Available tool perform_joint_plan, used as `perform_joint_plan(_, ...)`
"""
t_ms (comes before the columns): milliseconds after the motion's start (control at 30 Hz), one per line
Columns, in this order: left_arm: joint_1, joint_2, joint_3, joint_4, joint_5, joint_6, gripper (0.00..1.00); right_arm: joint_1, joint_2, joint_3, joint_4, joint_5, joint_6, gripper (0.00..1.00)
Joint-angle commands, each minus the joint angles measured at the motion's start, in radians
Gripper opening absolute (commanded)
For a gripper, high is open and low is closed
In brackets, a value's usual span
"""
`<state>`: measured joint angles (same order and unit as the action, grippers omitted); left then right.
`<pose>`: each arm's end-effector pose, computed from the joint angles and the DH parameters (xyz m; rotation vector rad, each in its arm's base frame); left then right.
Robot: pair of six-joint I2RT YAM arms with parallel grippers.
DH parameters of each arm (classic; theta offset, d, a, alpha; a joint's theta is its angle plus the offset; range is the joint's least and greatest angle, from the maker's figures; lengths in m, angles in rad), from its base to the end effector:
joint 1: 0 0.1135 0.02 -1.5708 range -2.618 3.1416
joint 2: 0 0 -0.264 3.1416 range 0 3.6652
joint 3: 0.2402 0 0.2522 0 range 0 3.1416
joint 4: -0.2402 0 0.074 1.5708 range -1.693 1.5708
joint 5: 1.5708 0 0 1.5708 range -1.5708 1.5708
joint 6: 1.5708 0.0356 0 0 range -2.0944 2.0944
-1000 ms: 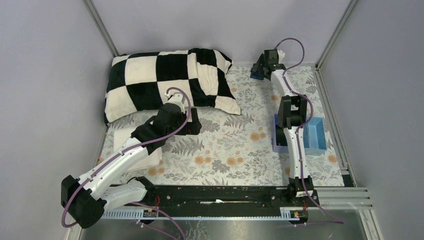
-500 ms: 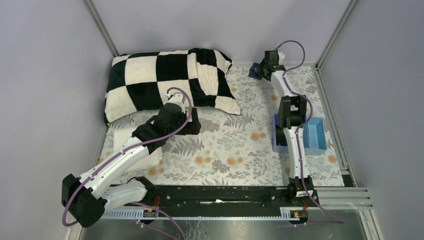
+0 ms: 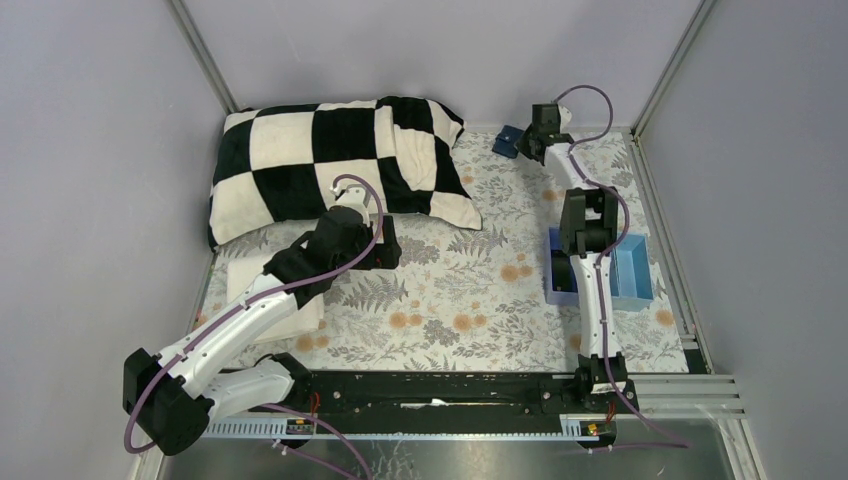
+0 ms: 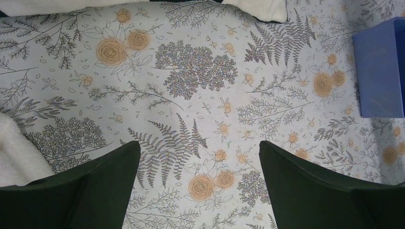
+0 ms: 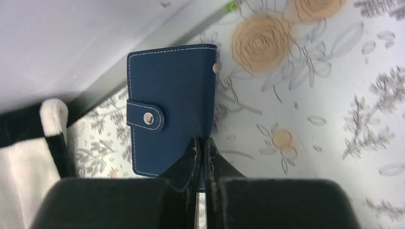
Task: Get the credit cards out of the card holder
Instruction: Move the card holder to the center of the board.
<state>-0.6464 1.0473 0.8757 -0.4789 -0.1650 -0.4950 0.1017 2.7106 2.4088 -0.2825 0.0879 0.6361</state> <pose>0.1843 -0.1317 0.2934 0.0781 2.2466 -0.4451 0.6001 0.0581 0.1479 0.6226 2.0801 0.3317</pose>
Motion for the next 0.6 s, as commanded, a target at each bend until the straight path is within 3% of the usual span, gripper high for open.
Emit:
perform_joint_plan(0, 0.001, -0.018, 0.029, 0.019, -0.017, 0.013, 0.99, 0.001, -0.174, -0.209, -0.026, -0.039, -0.022, 0.0)
perform_joint_plan(200, 0.001, -0.009, 0.051, 0.021, -0.034, 0.029, 0.99, 0.001, -0.562, -0.778, 0.192, -0.1, -0.008, 0.0)
perform_joint_plan(333, 0.001, 0.007, 0.065, 0.021, -0.022, 0.031, 0.99, 0.001, -0.782, -1.073, 0.254, -0.188, 0.002, 0.0)
perform_joint_plan(567, 0.001, 0.01, 0.056, 0.044, -0.06, 0.003, 0.99, 0.033, -1.099, -1.421, 0.257, -0.353, 0.012, 0.0)
